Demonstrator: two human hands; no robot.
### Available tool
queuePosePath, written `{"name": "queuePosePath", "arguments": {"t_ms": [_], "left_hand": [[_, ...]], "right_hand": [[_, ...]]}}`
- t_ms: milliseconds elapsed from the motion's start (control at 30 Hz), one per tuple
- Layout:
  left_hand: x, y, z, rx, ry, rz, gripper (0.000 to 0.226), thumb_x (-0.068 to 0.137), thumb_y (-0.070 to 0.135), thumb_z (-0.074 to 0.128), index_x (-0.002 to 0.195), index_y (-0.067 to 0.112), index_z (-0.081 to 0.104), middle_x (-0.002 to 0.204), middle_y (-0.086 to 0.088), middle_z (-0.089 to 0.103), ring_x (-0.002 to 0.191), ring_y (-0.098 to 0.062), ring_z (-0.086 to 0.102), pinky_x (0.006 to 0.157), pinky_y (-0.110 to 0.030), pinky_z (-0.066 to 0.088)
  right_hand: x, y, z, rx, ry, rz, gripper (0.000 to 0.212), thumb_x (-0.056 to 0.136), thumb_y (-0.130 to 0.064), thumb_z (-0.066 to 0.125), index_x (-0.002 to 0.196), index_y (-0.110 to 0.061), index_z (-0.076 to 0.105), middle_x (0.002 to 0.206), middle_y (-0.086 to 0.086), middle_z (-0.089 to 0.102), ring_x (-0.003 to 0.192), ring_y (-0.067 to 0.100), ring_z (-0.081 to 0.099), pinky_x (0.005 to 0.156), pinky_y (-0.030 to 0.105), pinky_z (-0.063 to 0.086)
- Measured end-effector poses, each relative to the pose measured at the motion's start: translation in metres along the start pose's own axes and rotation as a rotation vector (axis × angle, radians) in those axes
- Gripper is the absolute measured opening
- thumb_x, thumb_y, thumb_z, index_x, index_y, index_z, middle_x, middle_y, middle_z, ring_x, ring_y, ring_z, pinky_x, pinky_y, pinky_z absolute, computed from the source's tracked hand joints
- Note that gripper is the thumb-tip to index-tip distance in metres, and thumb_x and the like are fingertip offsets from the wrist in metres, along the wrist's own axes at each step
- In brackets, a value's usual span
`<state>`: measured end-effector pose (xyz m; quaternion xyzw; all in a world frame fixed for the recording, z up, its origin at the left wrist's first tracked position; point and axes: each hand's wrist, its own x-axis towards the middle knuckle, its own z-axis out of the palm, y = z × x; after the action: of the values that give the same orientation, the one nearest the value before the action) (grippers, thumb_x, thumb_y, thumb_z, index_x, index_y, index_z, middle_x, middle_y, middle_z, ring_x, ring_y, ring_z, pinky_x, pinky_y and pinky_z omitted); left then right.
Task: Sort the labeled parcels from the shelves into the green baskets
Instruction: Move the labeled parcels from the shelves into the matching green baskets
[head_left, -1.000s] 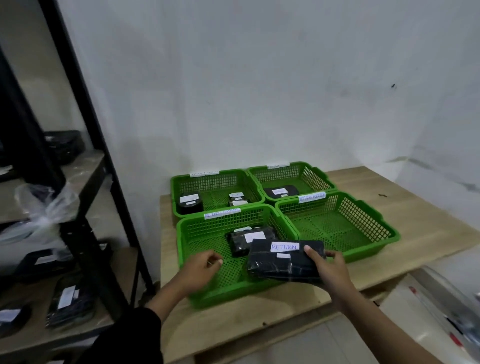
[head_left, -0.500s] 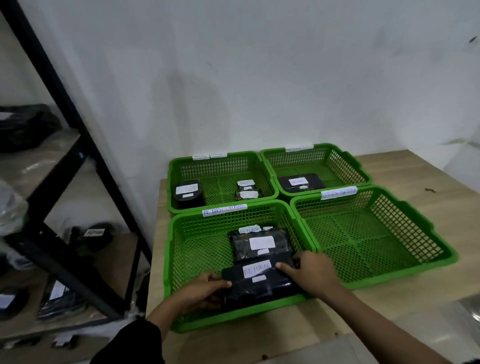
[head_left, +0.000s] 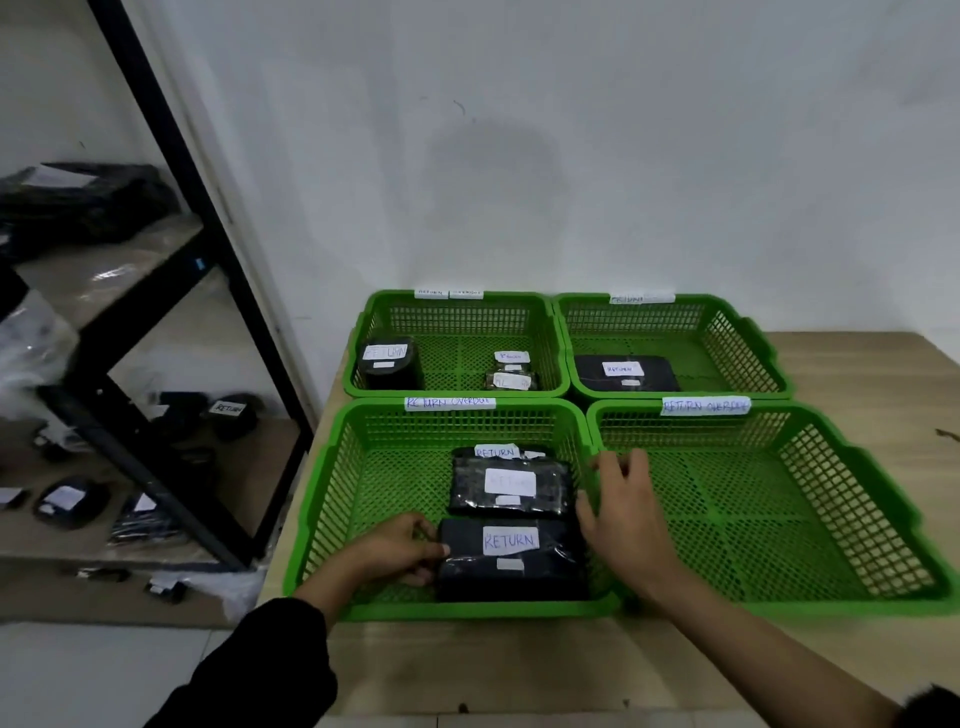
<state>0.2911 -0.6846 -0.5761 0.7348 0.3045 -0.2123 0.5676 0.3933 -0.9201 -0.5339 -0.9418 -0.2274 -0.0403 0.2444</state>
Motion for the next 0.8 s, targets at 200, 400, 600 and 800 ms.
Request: {"name": "queuePosePath", "arguments": {"t_ms": [200, 400, 600, 800], "left_hand": [[0.009, 0.010, -0.003, 0.375, 0.165, 0.129, 0.087, 0.079, 0.033, 0.072, 0.145, 0.017, 0.018, 0.123, -0.011, 0.055, 0.103, -0.020, 0.057, 0.089, -0.031, 0.048], [0.010, 0.028, 0.018, 0.160, 0.077, 0.301, 0.095, 0.081, 0.027, 0.070, 0.150, 0.029, 0.004, 0.155, -0.005, 0.021, 0.138, -0.026, 0.028, 0.101, -0.029, 0.035], [0.012, 0.019, 0.004, 0.217, 0.105, 0.315, 0.072, 0.080, 0.028, 0.071, 0.137, 0.029, 0.028, 0.134, -0.010, 0.048, 0.108, -0.027, 0.058, 0.086, -0.037, 0.055], [0.021, 0.028, -0.007, 0.250, 0.032, 0.342, 0.073, 0.081, 0.029, 0.070, 0.139, 0.027, 0.025, 0.131, -0.010, 0.049, 0.109, -0.024, 0.054, 0.091, -0.037, 0.051]], "right_hand": [[0.019, 0.006, -0.002, 0.065, -0.085, 0.108, 0.043, 0.089, -0.011, 0.059, 0.130, -0.006, 0.048, 0.124, 0.009, 0.044, 0.090, 0.009, 0.046, 0.086, 0.018, 0.043], [0.027, 0.009, 0.000, 0.087, -0.104, 0.109, 0.037, 0.086, -0.007, 0.061, 0.122, -0.008, 0.054, 0.113, 0.003, 0.049, 0.089, 0.011, 0.050, 0.078, 0.015, 0.043], [0.027, 0.004, 0.001, 0.090, -0.089, 0.157, 0.033, 0.085, -0.004, 0.062, 0.117, -0.007, 0.056, 0.107, 0.001, 0.049, 0.089, 0.011, 0.051, 0.079, 0.016, 0.043], [0.025, -0.005, 0.001, 0.066, -0.086, 0.219, 0.034, 0.085, -0.006, 0.062, 0.119, -0.008, 0.055, 0.107, 0.004, 0.048, 0.081, 0.007, 0.045, 0.069, 0.006, 0.035]]}}
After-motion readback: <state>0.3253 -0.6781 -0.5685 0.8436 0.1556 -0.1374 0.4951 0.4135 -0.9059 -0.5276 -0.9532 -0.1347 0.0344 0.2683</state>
